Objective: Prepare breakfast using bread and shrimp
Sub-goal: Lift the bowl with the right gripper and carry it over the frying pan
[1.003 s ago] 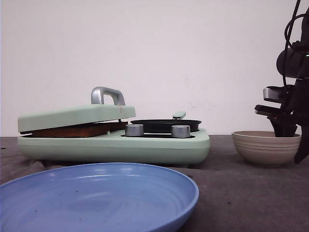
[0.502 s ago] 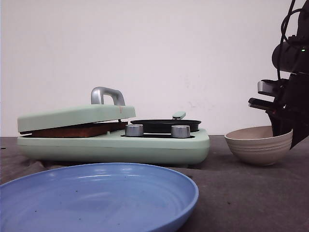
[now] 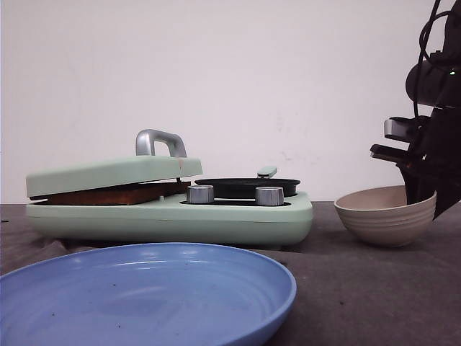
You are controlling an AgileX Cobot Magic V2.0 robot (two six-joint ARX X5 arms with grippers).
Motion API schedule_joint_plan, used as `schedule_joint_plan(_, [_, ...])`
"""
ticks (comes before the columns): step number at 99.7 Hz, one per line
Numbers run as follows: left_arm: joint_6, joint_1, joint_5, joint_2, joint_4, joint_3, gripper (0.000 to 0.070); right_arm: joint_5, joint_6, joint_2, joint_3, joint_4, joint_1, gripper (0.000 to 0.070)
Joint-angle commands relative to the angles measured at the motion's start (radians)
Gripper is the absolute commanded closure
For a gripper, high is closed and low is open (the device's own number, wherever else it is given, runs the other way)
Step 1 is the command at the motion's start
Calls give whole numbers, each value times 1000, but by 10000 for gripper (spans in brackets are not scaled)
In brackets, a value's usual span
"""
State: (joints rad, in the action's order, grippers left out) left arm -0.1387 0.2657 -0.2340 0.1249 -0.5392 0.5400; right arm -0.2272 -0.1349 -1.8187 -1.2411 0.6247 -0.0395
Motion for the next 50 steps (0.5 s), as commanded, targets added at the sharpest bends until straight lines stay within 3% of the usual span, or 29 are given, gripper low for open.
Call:
schedule_joint_plan(1, [18, 2, 1, 1, 3, 1, 347, 14, 5, 11, -30, 5, -4, 700])
schedule_joint_plan(50, [26, 2, 1, 1, -8, 1, 347, -81, -68, 83, -271, 110, -35, 700])
